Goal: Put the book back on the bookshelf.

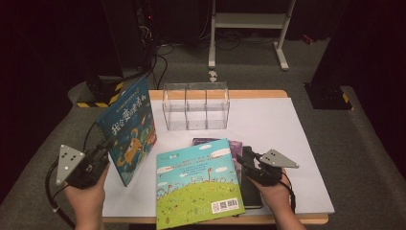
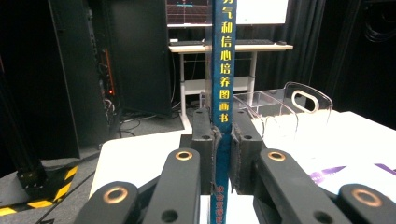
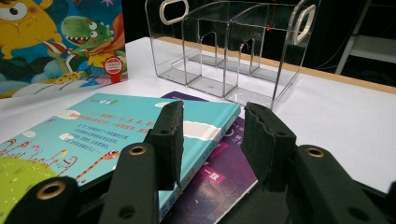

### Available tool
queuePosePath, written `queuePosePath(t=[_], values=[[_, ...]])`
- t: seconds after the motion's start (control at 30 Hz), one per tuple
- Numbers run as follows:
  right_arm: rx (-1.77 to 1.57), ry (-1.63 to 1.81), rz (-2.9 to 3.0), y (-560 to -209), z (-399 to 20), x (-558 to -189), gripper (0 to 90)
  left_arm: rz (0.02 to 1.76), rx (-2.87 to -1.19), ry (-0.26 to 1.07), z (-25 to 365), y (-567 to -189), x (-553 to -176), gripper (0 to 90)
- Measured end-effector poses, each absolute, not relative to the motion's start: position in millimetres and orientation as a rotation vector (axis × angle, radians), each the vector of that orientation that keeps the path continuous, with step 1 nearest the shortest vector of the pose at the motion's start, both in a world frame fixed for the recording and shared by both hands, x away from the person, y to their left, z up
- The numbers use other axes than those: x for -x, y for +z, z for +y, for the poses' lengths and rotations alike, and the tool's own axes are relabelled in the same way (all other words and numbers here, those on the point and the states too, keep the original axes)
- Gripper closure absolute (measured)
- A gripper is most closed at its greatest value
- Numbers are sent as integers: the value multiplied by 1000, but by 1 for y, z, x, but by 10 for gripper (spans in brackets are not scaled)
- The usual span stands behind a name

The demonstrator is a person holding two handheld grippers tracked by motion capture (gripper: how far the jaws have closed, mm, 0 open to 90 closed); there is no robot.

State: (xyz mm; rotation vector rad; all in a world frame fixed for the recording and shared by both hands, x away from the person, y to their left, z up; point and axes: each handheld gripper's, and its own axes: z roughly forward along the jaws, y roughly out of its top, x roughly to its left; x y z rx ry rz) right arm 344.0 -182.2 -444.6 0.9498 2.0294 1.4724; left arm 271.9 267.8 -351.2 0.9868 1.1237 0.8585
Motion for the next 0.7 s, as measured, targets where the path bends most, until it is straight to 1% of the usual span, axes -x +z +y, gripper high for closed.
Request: queuePosePath(t=[0.33, 0.7], values=[[-989, 1440, 2025, -450, -188, -348, 577, 1101, -991, 825, 274, -364, -257, 821], [-993, 1437, 2029, -452, -186, -348, 572, 1109, -1012, 815, 276, -374, -246, 805]])
